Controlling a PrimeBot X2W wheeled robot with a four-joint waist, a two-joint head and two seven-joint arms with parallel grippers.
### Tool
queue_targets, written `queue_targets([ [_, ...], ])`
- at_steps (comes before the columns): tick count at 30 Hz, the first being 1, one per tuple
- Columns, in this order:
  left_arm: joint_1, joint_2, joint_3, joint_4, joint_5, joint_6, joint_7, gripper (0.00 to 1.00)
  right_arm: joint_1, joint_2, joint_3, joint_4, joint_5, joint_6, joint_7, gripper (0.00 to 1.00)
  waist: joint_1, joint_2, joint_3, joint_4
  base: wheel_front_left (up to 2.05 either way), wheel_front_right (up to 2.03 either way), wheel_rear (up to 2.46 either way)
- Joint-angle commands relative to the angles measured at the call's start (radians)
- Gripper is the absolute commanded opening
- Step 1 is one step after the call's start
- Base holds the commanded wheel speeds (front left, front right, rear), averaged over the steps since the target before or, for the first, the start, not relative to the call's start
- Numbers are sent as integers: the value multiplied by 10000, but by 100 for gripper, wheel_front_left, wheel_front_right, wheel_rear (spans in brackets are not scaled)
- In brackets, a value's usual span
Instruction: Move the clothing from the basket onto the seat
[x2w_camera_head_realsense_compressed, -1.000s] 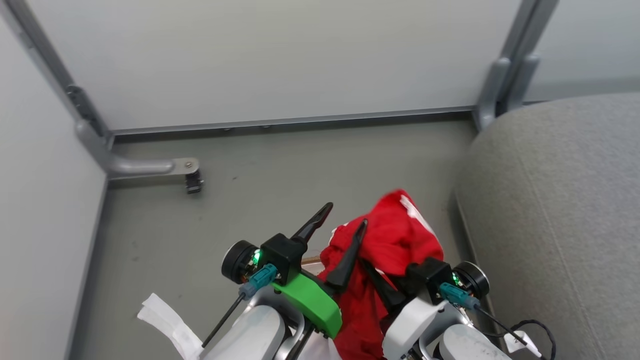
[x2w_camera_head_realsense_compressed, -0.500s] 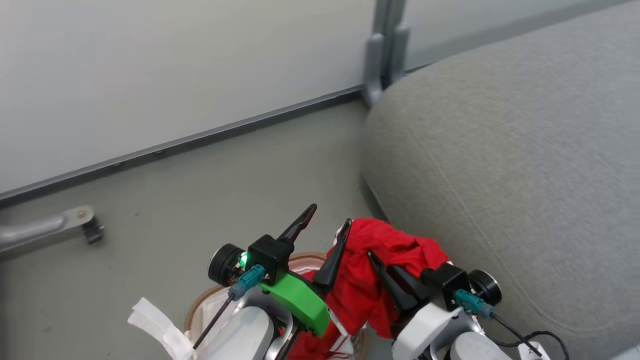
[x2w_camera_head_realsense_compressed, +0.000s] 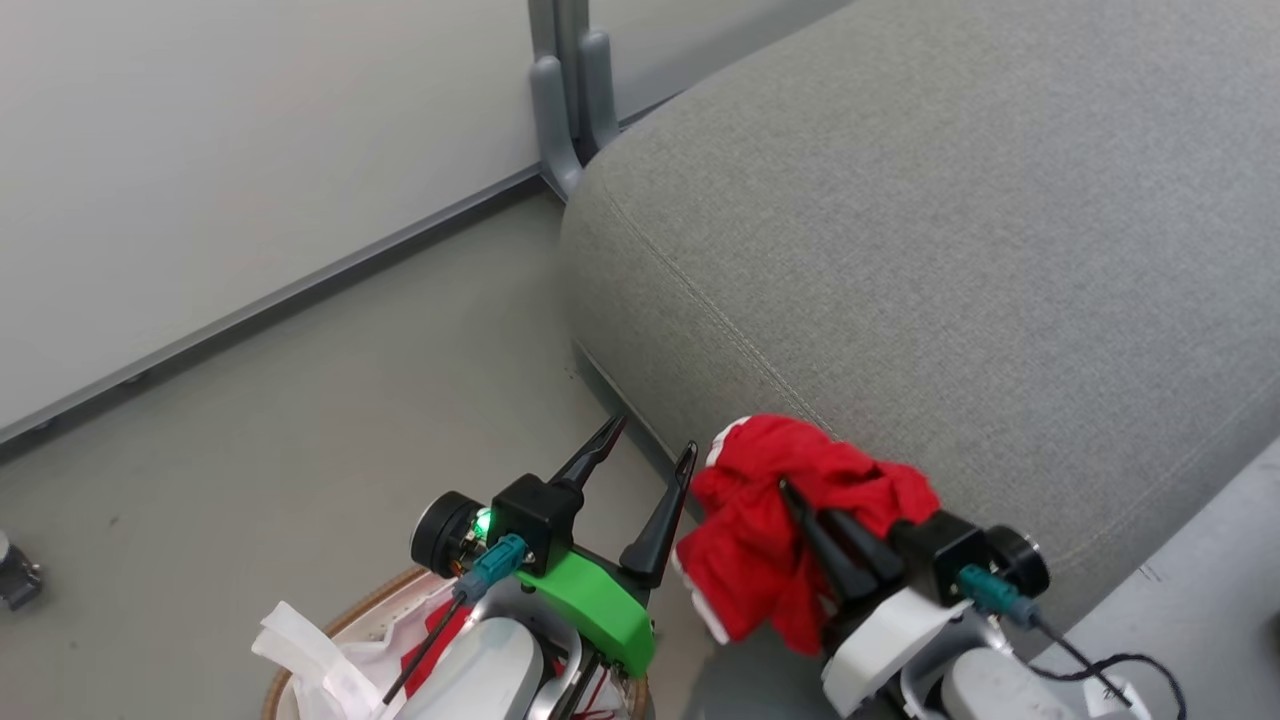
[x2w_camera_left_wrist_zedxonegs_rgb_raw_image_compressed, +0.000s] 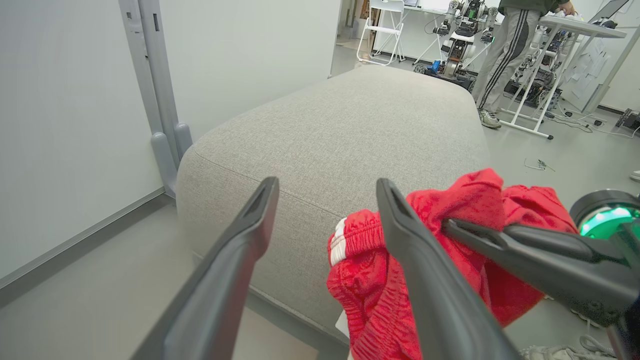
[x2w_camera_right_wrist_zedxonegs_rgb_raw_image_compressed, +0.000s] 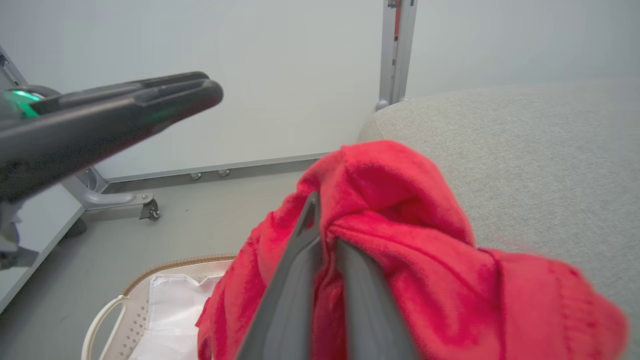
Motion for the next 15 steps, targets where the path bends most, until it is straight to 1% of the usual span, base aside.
queue_targets([
  [1,20,45,-2,15,60,-31,5,100,-319,-128,-119,-103,-64,-14,-18,0,1,0,325,-220,0,0,0],
  [8,-457,45,-146,154,341,-35,5,100,-1737,-807,-1027,-385,-217,-14,-18,0,1,0,1201,54,0,0,0],
  [13,-980,76,-297,251,532,-37,5,100,-3280,-1526,-1996,-274,-505,-14,-18,0,1,0,2095,393,0,0,0],
  [14,-1200,119,-389,262,587,-38,5,100,-3895,-1837,-2414,-145,-635,-14,-19,0,1,0,2492,563,0,0,0],
  [15,-1319,155,-413,265,619,-38,5,100,-4233,-1981,-2626,-38,-711,-14,-18,0,1,0,2698,654,0,0,0],
])
